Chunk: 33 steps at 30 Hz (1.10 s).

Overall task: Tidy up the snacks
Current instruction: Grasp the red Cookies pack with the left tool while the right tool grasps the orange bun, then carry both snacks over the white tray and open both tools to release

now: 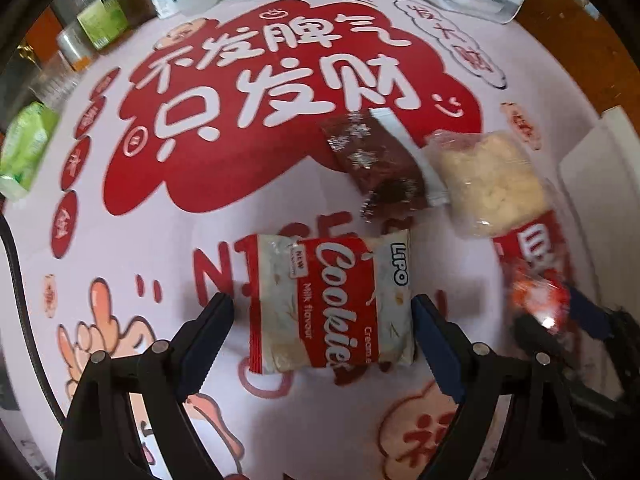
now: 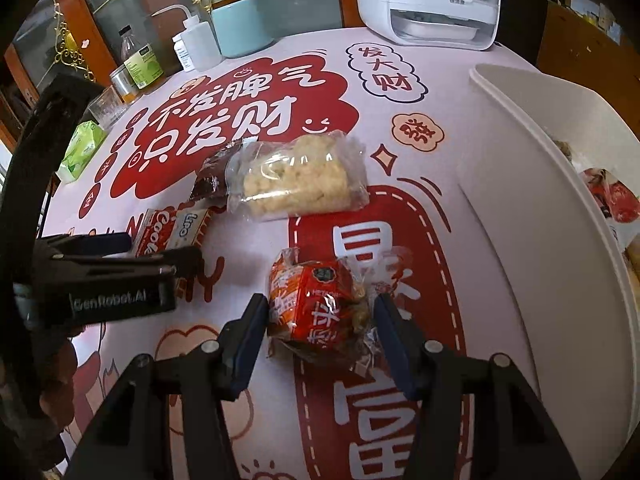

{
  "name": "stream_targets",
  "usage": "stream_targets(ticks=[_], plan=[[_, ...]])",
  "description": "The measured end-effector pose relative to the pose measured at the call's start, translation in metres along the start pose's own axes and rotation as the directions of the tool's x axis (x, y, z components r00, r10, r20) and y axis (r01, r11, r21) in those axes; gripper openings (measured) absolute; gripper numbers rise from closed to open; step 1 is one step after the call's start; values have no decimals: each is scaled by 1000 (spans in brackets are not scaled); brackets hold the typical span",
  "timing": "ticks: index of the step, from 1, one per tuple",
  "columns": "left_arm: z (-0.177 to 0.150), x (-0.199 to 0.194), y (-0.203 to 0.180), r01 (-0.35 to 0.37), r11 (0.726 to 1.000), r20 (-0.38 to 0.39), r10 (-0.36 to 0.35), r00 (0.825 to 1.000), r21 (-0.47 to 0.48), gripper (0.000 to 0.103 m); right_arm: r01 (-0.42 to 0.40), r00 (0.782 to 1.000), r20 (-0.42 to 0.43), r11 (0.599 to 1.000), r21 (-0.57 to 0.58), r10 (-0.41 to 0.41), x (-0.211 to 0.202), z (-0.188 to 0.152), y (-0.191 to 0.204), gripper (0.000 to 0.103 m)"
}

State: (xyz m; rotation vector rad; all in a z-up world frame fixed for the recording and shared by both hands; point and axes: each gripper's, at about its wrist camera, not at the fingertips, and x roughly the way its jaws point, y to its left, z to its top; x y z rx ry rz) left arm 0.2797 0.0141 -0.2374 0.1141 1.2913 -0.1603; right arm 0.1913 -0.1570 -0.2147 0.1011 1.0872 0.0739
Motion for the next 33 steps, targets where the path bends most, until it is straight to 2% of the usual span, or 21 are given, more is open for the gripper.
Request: stream_targets(ticks=[3, 5, 8, 12, 16, 23, 28, 33], plan=[[3, 0, -4, -2, 1000, 11, 2, 1000, -17, 85, -3, 1000, 0, 1000, -2, 3, -3, -4, -1, 55], [1, -5, -5, 0, 1000, 36, 0, 999, -12, 64, -8, 1000, -2, 1000, 0, 8, -4, -7, -2, 55], [-2, -12, -7, -7, 1000, 48, 8, 999, -25, 51, -19, 1000, 0, 1000, 13, 19, -8, -12, -4, 54], [-13, -19, -2, 11, 999, 33, -10, 999, -35, 50, -24, 1000, 2, 999, 25, 24, -15, -22, -7, 53], [-32, -33, -10, 19, 1000, 37, -19, 999, -1, 50, -30, 999, 12, 999, 45, 30, -28, -32, -10, 53], [-60, -92, -46, 4, 992, 130, -20, 991, 125, 50, -31, 993, 118, 998, 52, 25, -80, -43, -16, 53], [-60, -142, -73, 36, 987, 213, -70, 975, 160, 50, -41, 973, 229, 993, 107, 16, -134, -44, -39, 53], [-47, -188, -104, 69, 977, 295, -127, 947, 201, 50, -30, 934, 356, 986, 162, -30, -190, -41, -69, 53]])
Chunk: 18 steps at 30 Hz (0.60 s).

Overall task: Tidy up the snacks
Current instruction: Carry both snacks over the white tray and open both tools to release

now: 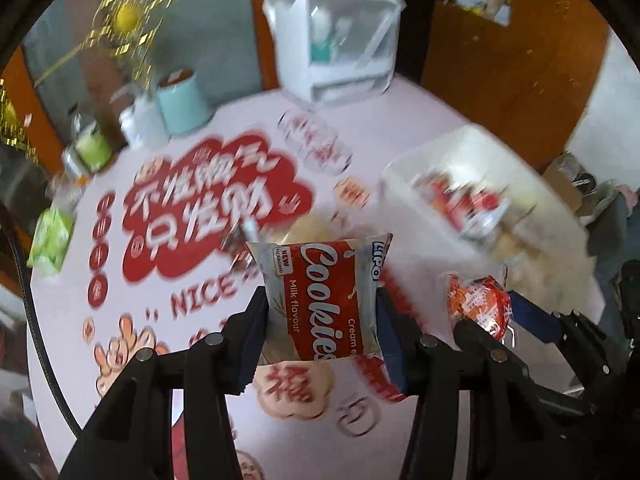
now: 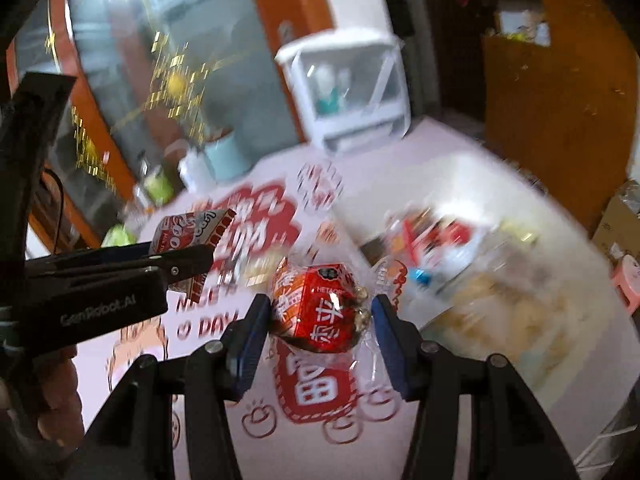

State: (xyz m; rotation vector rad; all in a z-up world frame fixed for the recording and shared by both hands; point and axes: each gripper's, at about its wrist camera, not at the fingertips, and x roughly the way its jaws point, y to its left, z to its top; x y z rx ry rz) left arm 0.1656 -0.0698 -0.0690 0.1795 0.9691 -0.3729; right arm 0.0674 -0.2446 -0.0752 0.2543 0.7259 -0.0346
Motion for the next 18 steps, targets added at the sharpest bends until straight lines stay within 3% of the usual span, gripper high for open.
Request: stream_targets(ticks=[7, 18], plan=[[50, -35, -59, 57, 997, 103, -63, 993, 55, 50, 101, 988, 109, 994, 44, -105, -43, 29, -42, 53], [108, -46, -137, 91, 989, 192, -113, 975, 118, 50, 274, 946, 151, 957, 90, -285, -51, 66, -106, 53]])
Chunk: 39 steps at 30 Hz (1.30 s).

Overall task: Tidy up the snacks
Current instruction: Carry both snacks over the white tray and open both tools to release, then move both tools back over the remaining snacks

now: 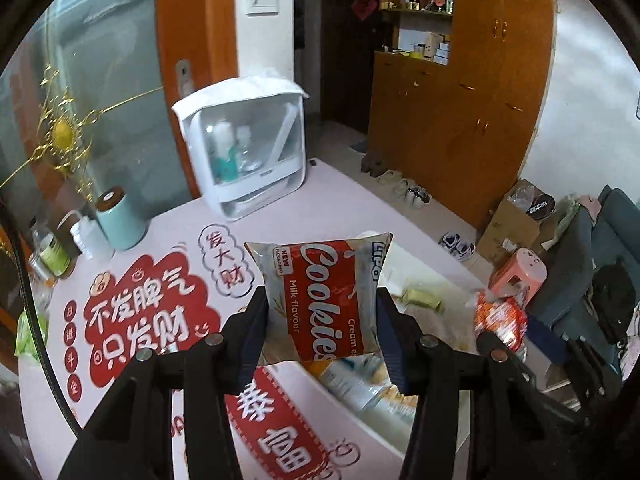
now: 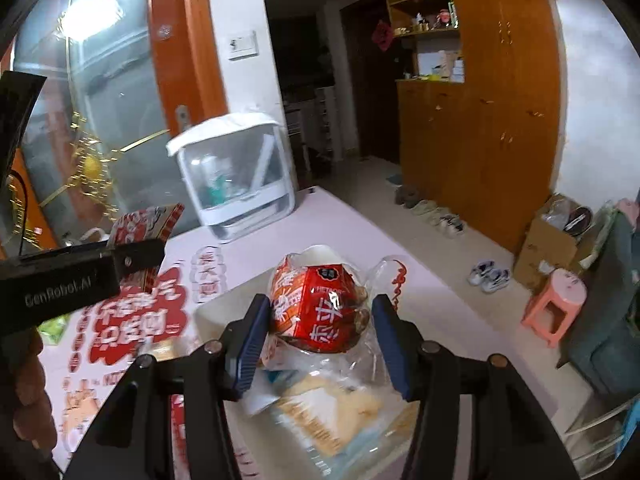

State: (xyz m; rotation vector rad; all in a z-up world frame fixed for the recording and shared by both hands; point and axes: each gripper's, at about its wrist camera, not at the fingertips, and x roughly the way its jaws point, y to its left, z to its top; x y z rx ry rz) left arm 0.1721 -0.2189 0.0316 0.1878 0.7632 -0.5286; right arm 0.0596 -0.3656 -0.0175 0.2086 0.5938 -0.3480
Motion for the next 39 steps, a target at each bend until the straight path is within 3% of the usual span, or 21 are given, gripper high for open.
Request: stream_targets(ticks=[6, 10, 12, 14, 17, 28, 39], plan=[[-3, 52, -17, -26, 1000, -85, 27, 996, 18, 50, 44, 993, -107, 999, -1, -44, 44, -13, -17, 54], [-19, 97, -23, -47, 998, -177, 54, 983, 44, 51, 65, 978, -195, 997, -51, -74, 73, -33, -16, 55], [-29, 116, -27, -50, 996, -210, 64, 976, 74, 58, 63, 972, -222, 996, -69, -77, 79, -42, -14, 55], [-40, 130, -28, -29, 995, -236, 51, 970, 93, 83, 42, 965, -256, 997, -67, -57, 85, -50, -13, 56], [-52, 140, -29, -59, 992, -253, 86, 964, 112, 91, 40, 962, -268, 997, -60, -55, 86, -55, -15, 57], [-66, 127, -11, -66, 996, -287, 82, 954, 66, 91, 66, 967, -249, 997, 28, -57, 76, -51, -18, 58], [-80, 79, 0, -68, 993, -232, 90, 969, 101, 91, 46, 974, -221, 999, 18, -41, 46, -58, 20, 58]])
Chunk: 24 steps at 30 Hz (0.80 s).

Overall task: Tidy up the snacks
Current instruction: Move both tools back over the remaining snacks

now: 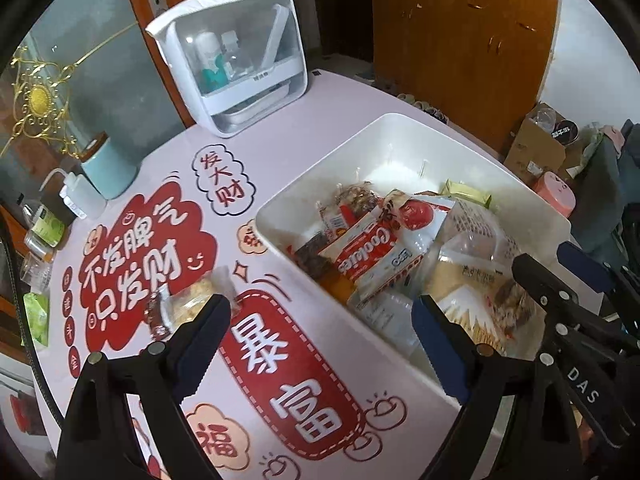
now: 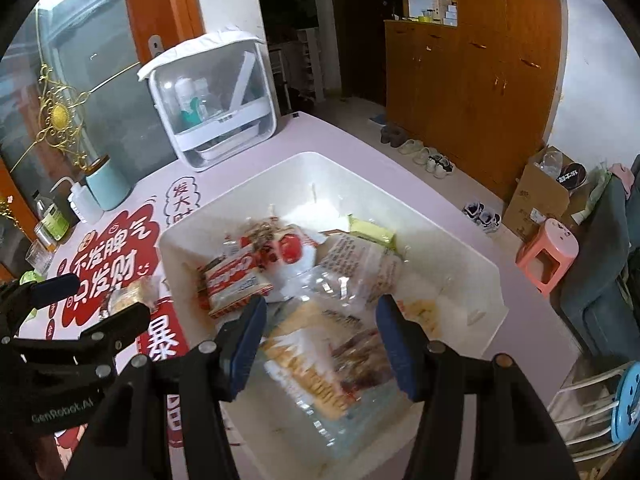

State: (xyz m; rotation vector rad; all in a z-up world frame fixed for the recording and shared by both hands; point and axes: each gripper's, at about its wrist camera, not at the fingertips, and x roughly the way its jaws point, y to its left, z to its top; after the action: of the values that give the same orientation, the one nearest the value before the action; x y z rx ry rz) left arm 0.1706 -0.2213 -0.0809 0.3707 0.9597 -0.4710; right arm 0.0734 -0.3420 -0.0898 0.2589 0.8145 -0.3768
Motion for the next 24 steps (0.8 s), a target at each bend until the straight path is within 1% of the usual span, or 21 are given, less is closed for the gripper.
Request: stream_targets(ticks=[4, 9, 14, 17, 20, 22, 24], plan=[[-16, -17, 19, -3, 1000, 15, 3, 1000, -15, 91, -17, 1000, 11, 1000, -20, 17, -11, -6, 22, 58], [-41, -36, 58, -21, 998, 26, 22, 999, -55, 91, -55, 998, 14, 995, -84, 56, -24, -17, 66, 58], [-75, -51, 107, -40, 990, 17, 43, 999, -132, 91, -102, 995, -6, 982, -156, 103, -31, -31, 109, 58], [-96, -58, 137, -48, 981, 19, 52, 998, -189, 91, -128, 992, -27, 972, -196, 125, -30, -39, 134, 58], [-118, -65, 164, -71, 970, 36, 82, 996, -231, 91, -158, 987, -51, 961, -226, 150, -29, -46, 154, 58], [-132, -71, 180, -96, 965, 62, 114, 992, -244, 91, -188, 982, -69, 952, -243, 176, -27, -47, 168, 58], [-139, -73, 191, -124, 962, 71, 146, 987, -244, 91, -217, 976, -87, 943, -252, 202, -24, -46, 177, 58]])
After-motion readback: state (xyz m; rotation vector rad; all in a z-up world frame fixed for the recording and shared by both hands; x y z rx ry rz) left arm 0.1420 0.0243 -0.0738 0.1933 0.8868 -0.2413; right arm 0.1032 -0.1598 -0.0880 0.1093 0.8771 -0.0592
